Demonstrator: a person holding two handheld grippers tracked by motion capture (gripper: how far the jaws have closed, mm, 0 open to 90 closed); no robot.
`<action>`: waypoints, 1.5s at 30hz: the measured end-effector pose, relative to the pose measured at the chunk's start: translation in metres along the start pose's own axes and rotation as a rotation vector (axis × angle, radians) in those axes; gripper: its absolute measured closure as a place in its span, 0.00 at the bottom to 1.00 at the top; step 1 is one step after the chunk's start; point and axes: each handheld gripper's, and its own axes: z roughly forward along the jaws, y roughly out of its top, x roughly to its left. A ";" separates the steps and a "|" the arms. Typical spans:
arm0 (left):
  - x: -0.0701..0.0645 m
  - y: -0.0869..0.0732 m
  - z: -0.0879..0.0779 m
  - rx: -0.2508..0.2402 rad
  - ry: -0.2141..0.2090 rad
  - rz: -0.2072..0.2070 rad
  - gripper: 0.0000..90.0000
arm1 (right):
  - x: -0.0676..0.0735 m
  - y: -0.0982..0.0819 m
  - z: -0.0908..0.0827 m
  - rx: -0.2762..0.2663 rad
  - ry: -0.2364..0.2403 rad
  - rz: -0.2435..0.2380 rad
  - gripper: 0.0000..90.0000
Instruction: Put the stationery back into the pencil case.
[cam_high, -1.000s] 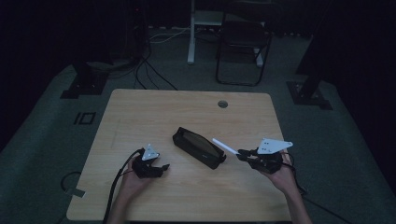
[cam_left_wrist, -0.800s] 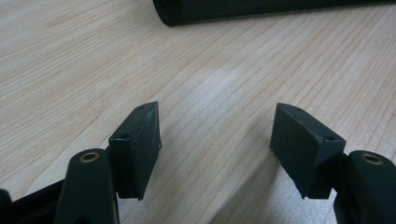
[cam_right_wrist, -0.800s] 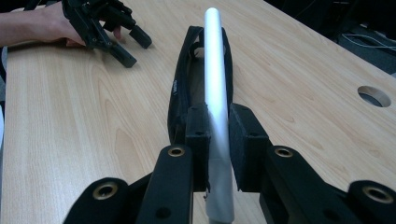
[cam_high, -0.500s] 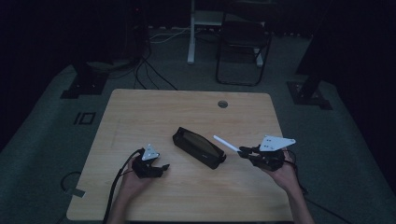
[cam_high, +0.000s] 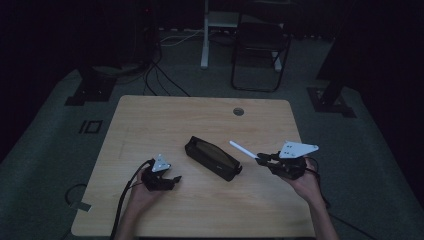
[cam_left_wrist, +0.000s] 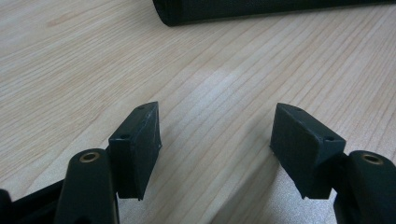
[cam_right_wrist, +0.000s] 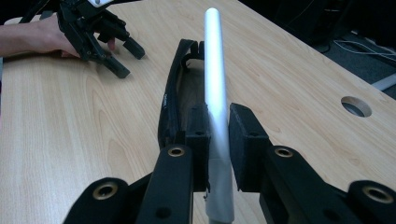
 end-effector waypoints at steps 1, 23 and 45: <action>0.000 0.000 0.000 0.000 0.000 0.000 0.38 | 0.000 0.001 0.000 0.000 -0.001 0.001 0.88; 0.000 0.000 0.000 0.000 0.001 -0.001 0.38 | -0.001 0.017 0.006 -0.012 -0.009 -0.003 0.88; 0.000 0.000 0.000 0.001 0.000 0.000 0.38 | 0.003 0.035 0.028 0.005 -0.027 -0.004 0.88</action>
